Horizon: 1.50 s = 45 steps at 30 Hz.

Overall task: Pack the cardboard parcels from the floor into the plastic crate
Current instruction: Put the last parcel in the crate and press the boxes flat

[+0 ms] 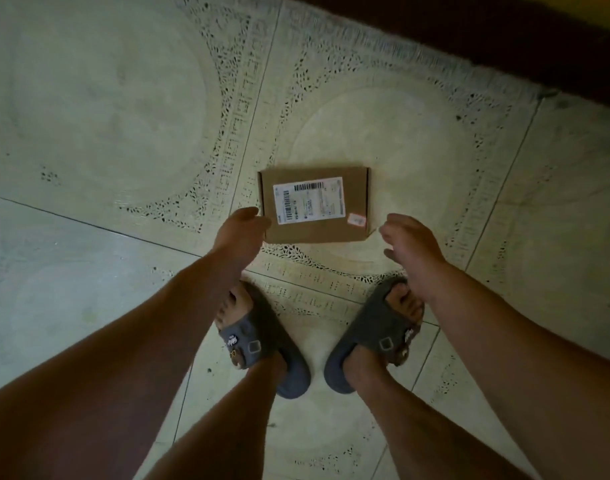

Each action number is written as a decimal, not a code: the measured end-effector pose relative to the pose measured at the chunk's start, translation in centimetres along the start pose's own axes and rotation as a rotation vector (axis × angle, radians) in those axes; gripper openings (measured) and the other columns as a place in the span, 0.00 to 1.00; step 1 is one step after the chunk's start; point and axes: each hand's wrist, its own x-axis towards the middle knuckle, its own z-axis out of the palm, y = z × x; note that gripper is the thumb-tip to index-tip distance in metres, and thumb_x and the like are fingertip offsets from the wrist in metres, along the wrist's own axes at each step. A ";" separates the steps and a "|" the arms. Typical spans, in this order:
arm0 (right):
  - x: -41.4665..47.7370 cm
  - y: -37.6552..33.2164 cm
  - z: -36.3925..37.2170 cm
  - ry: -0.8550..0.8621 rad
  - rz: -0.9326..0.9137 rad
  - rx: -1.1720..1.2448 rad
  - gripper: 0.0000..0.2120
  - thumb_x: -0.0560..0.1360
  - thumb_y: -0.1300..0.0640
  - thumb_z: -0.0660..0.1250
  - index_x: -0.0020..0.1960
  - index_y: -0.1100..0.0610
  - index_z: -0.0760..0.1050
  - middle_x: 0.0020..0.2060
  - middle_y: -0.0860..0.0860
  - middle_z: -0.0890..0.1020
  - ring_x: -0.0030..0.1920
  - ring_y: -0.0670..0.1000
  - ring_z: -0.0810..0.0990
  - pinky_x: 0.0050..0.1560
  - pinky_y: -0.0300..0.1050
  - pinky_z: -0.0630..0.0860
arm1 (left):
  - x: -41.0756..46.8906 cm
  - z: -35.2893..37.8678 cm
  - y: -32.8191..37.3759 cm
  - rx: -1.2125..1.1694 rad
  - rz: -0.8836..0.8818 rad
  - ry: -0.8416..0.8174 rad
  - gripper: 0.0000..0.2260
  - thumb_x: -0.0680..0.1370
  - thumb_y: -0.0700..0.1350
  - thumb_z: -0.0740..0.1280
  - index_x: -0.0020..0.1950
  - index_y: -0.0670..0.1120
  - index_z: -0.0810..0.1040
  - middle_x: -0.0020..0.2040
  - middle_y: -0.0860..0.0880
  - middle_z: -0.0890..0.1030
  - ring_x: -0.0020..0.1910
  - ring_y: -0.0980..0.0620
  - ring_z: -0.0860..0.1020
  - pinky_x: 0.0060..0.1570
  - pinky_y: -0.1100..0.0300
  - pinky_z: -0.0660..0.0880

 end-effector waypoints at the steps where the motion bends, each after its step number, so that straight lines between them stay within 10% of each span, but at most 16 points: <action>1: 1.5 0.3 0.6 0.009 -0.002 -0.003 0.22 0.74 0.54 0.65 0.68 0.51 0.73 0.65 0.53 0.76 0.64 0.54 0.74 0.67 0.55 0.71 | 1.5 0.7 -0.1 0.029 0.014 0.010 0.23 0.79 0.44 0.64 0.75 0.47 0.67 0.63 0.48 0.76 0.57 0.50 0.74 0.53 0.57 0.69; 7: 5.9 1.7 3.3 0.025 0.003 -0.048 0.17 0.76 0.54 0.65 0.64 0.51 0.75 0.58 0.52 0.79 0.57 0.55 0.77 0.61 0.55 0.75 | 6.8 2.9 -1.2 0.020 -0.003 0.008 0.17 0.78 0.42 0.61 0.66 0.48 0.75 0.54 0.51 0.80 0.55 0.50 0.78 0.37 0.64 0.69; 14: 1.9 0.9 2.6 0.011 0.018 0.026 0.16 0.74 0.55 0.65 0.62 0.50 0.77 0.58 0.51 0.80 0.58 0.53 0.77 0.63 0.57 0.74 | 3.5 0.4 -2.2 -0.131 -0.020 -0.034 0.19 0.74 0.38 0.64 0.64 0.47 0.78 0.53 0.48 0.83 0.55 0.48 0.81 0.58 0.50 0.77; 24: -20.8 -4.7 -4.5 -0.044 -0.125 -0.056 0.08 0.76 0.49 0.68 0.55 0.43 0.76 0.49 0.42 0.79 0.51 0.47 0.77 0.54 0.49 0.77 | -18.7 -7.2 2.0 -0.323 0.057 -0.064 0.10 0.79 0.42 0.62 0.50 0.56 0.80 0.48 0.55 0.83 0.49 0.55 0.80 0.51 0.55 0.76; 33: -39.5 -14.5 -7.9 -0.214 -0.410 -0.165 0.06 0.76 0.53 0.68 0.52 0.44 0.75 0.48 0.41 0.77 0.51 0.44 0.76 0.54 0.44 0.73 | -36.9 -17.9 5.4 -0.586 0.203 0.184 0.11 0.79 0.43 0.64 0.61 0.50 0.77 0.53 0.53 0.81 0.49 0.53 0.78 0.44 0.58 0.71; 45: -62.8 -23.2 2.4 -0.486 -0.717 -0.412 0.12 0.76 0.59 0.65 0.57 0.51 0.80 0.53 0.48 0.82 0.54 0.48 0.77 0.53 0.49 0.74 | -57.5 -36.4 -1.9 -0.960 0.361 0.426 0.11 0.77 0.41 0.64 0.48 0.59 0.80 0.50 0.56 0.83 0.52 0.55 0.78 0.49 0.56 0.72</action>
